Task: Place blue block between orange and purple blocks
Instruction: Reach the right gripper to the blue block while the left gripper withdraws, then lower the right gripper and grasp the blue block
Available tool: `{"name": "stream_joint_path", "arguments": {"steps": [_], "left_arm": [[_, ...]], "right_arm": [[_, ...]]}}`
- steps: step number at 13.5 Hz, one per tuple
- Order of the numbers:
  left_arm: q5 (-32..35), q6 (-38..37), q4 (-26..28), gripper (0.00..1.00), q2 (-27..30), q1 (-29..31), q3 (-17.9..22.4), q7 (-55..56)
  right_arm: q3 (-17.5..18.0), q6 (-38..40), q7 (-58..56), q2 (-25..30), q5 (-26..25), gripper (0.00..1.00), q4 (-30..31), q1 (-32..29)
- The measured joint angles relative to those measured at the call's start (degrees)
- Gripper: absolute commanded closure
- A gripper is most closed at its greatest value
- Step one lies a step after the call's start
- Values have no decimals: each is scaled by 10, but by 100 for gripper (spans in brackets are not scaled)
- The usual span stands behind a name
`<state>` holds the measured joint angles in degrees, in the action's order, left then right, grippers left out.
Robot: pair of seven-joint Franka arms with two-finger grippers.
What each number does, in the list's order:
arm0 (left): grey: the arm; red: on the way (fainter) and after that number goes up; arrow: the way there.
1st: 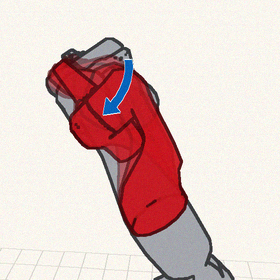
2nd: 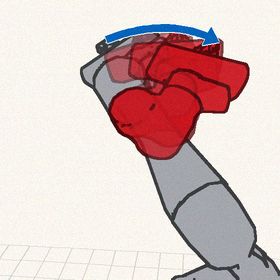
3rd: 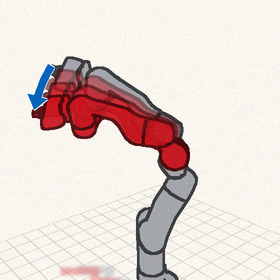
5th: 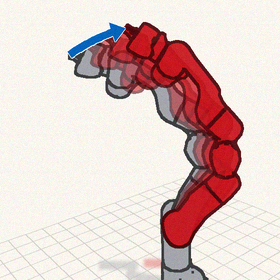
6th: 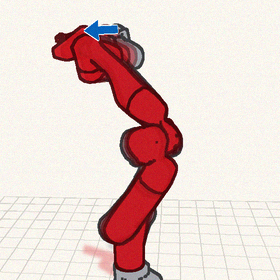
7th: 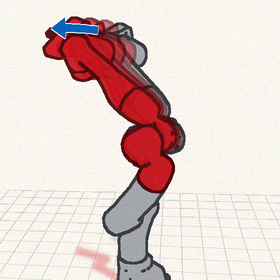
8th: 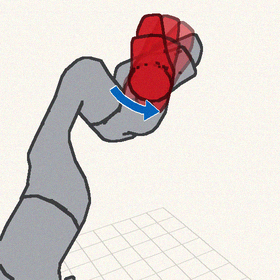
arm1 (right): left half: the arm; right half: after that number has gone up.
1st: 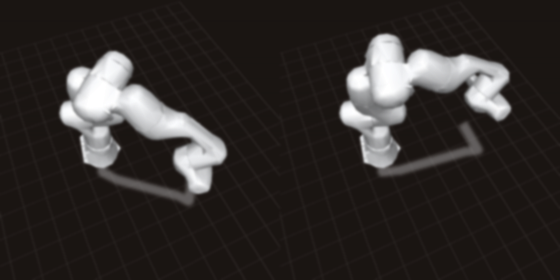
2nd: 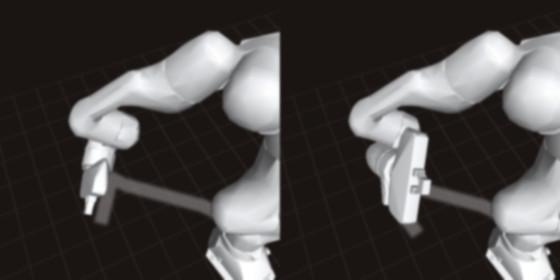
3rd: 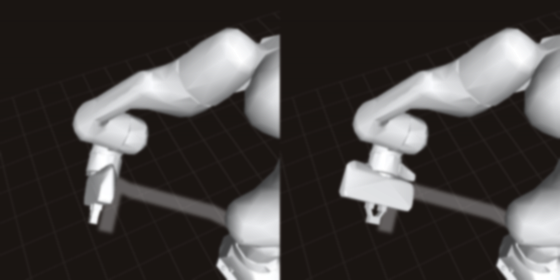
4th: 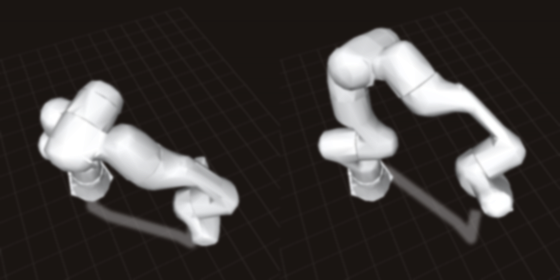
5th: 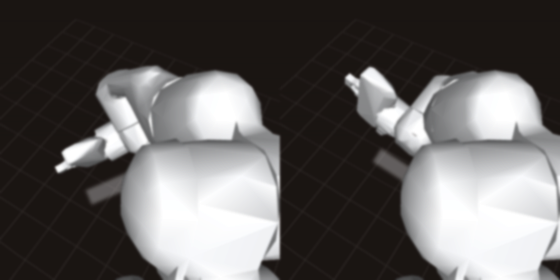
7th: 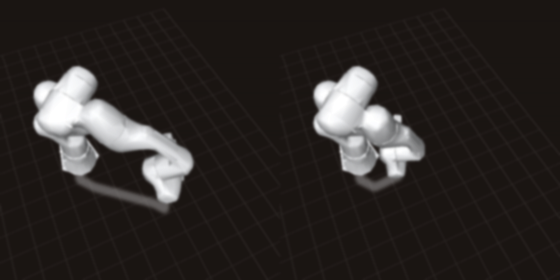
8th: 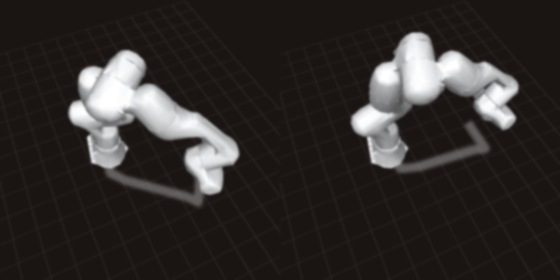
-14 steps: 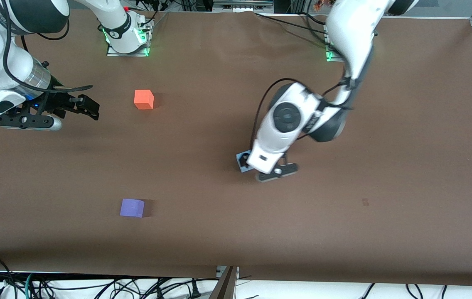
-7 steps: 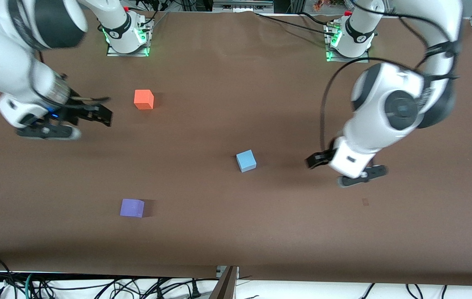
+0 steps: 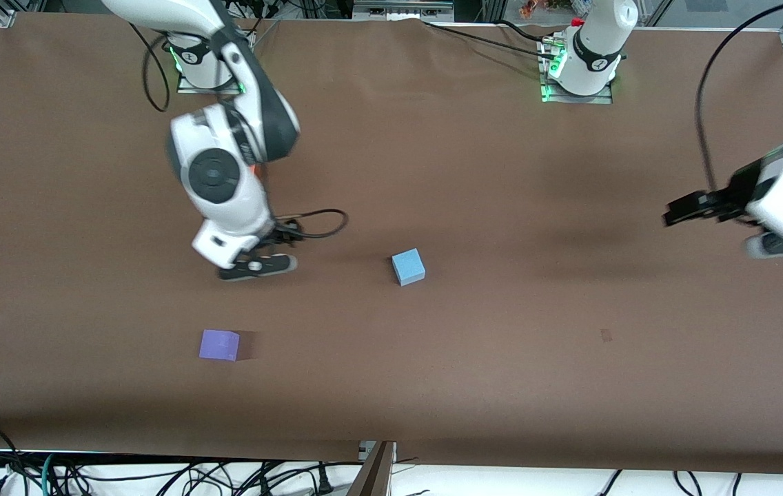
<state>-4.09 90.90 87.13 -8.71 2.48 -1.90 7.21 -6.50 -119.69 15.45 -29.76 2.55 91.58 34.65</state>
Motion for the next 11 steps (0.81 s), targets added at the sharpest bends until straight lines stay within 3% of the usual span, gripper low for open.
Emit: {"name": "stream_joint_path", "arguments": {"steps": [3,7,11], "left_arm": [[14,-35,1,0,30,5,1,-2],[15,-43,3,0,28,5,0,-3],[15,-43,3,0,25,7,1,-4]], "right_arm": [[55,-54,102,-94,13,0,-78,25],[61,-89,188,-192,16,0,-197,93],[59,-132,184,-241,-15,0,-229,110]]}}
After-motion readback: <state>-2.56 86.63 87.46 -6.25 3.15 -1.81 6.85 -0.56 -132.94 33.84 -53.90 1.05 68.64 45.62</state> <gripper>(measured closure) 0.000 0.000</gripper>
